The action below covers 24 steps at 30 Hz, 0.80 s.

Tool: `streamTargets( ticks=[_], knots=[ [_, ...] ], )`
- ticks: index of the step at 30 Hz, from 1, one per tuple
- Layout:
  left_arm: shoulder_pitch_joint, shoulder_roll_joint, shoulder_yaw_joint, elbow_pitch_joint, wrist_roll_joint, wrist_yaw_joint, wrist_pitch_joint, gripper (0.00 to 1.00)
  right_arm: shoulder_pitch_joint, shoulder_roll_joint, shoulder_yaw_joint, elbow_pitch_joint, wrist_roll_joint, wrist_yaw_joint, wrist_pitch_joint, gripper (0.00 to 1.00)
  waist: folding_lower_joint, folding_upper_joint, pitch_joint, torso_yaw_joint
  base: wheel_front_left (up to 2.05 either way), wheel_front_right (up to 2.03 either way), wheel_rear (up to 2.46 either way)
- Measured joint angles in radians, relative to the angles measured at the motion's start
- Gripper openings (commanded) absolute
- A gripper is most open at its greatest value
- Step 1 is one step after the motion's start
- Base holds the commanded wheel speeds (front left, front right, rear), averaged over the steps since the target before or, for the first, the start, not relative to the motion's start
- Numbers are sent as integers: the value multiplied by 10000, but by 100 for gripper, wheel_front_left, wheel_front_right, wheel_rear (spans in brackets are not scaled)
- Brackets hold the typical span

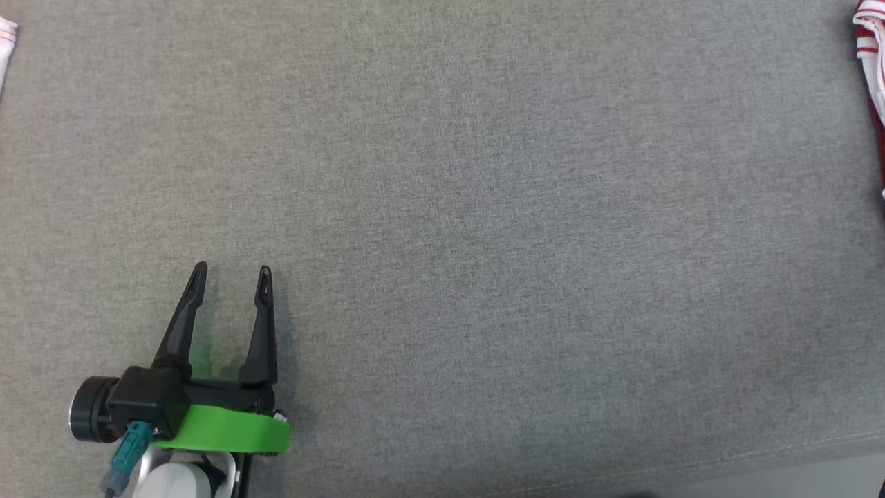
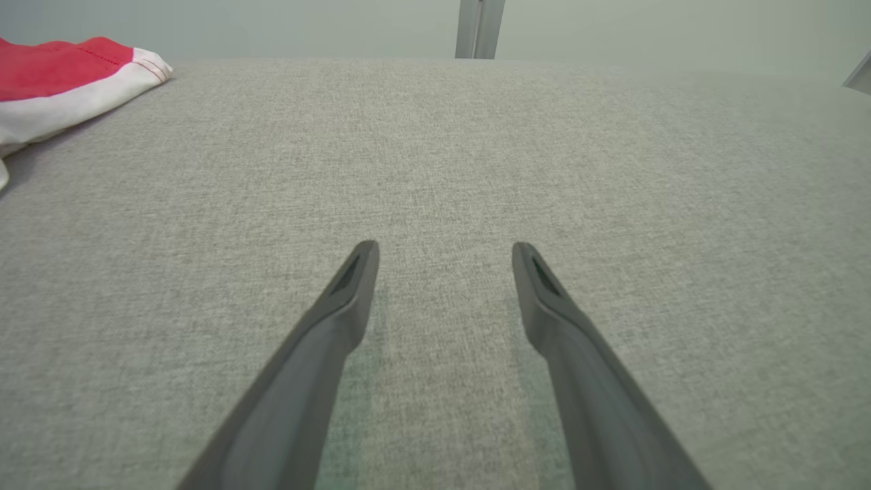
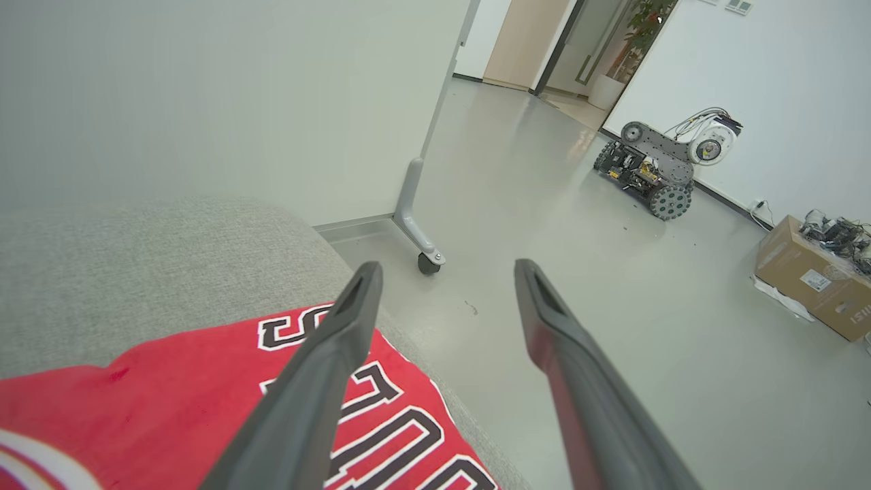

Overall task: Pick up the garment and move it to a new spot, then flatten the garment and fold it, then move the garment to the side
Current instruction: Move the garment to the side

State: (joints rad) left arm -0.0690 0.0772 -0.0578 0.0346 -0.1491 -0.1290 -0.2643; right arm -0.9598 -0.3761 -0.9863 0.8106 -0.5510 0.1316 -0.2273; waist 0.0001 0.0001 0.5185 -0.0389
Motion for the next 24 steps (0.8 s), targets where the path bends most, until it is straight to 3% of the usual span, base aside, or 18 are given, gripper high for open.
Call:
streamTargets(
  ticks=[5, 8, 13, 18, 24],
  knots=[
    [94, -196, -19, 290, -209, 0, 2, 100, 546, 416, 1547, -466, 422, 0, -313, 100, 0, 0, -682, 29, 0, 0, 0],
    [365, -249, -58, 435, -334, 2, 0, 100, 1563, 809, 2859, -1733, 1361, 0, -349, 100, -2, 0, -1197, 79, 0, 0, 0],
    [825, -267, -343, 660, -876, 295, 2, 100, 4523, 1400, 4426, -3919, 3231, 2, -355, 100, -2, 0, -2200, 256, 0, 0, 0],
    [1286, -268, -399, 763, -980, 523, 2, 100, 7417, 2196, 5442, -6046, 4171, 0, -355, 100, -2, 0, -3179, 525, 0, 0, 0],
    [1897, -272, -155, 884, -746, 514, 2, 100, 9797, 3087, 6918, -6847, 4769, 4, -355, 100, -2, 0, -4242, 849, 0, 0, 0]
  ],
)
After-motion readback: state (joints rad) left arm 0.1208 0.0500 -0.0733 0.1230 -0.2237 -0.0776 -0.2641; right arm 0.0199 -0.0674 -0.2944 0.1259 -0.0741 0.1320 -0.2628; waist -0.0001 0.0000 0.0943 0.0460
